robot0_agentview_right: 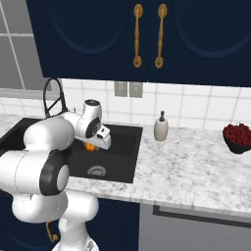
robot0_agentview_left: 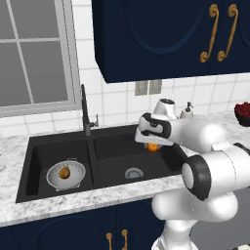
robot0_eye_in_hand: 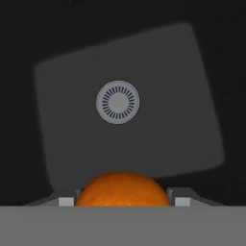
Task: Put the colander in the sink, put the pear, tangerine in the colander, and turn on the sink faucet and pour water over the colander.
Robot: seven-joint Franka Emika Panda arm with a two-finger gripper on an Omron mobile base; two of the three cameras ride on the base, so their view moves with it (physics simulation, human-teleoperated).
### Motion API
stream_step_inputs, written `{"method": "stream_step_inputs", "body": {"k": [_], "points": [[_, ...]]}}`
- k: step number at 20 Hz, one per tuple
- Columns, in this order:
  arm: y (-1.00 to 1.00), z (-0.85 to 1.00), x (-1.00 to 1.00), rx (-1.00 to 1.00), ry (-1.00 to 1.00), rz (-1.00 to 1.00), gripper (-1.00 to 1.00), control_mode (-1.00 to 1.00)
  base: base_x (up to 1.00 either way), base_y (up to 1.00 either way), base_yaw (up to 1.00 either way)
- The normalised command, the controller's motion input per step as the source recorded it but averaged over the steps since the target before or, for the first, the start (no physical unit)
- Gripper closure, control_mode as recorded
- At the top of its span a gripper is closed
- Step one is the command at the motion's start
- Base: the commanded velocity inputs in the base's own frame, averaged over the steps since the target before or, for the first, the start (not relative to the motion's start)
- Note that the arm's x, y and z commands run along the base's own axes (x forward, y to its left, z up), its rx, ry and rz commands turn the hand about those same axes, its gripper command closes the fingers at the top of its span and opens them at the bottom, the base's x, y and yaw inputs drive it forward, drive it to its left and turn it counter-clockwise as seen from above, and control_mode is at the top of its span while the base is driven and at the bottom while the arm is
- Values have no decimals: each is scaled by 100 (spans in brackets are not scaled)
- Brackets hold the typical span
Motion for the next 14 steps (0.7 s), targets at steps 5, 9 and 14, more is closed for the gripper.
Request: {"method": "stream_step_inputs", "body": {"k": [5, 9, 14], "points": [[98, 7, 0, 0, 0, 0, 100, -100, 0, 0, 0], [62, 0, 2, 0, 0, 0, 100, -100, 0, 0, 0], [22, -4, 12, 4, 1, 2, 100, -100, 0, 0, 0]]}}
